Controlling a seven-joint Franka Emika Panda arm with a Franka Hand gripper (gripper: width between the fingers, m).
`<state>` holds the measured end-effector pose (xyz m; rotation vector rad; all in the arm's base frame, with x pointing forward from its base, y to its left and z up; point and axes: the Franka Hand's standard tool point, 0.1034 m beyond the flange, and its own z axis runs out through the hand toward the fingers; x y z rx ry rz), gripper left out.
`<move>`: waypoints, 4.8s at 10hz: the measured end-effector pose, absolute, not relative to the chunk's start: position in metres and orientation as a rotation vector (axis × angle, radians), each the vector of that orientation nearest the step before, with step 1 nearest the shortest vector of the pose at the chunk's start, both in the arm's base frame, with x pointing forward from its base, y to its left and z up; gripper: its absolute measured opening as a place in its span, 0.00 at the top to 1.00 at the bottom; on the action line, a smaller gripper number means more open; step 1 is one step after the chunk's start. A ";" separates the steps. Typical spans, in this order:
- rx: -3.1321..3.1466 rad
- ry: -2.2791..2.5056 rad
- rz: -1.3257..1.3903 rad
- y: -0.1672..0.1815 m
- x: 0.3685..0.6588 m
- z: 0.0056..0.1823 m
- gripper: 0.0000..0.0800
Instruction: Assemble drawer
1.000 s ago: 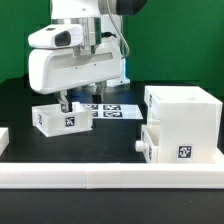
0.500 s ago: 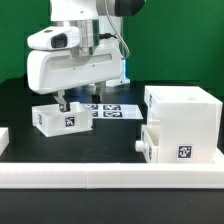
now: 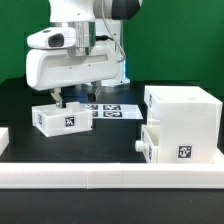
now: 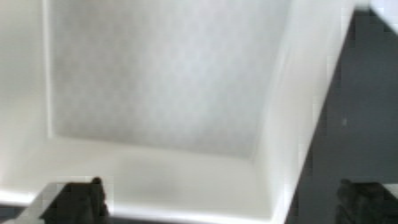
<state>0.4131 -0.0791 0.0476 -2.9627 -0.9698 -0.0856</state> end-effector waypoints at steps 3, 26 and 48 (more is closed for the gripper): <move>-2.972 -0.954 -0.098 -0.077 0.388 0.029 0.19; -2.830 -1.217 -0.070 -0.023 0.462 0.050 0.95; -2.205 -2.210 -0.067 -0.039 0.528 0.057 0.95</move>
Offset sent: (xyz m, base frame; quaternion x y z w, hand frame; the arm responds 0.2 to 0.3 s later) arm -0.0273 0.0014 -0.0344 -0.0149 -0.0009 0.0356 0.9993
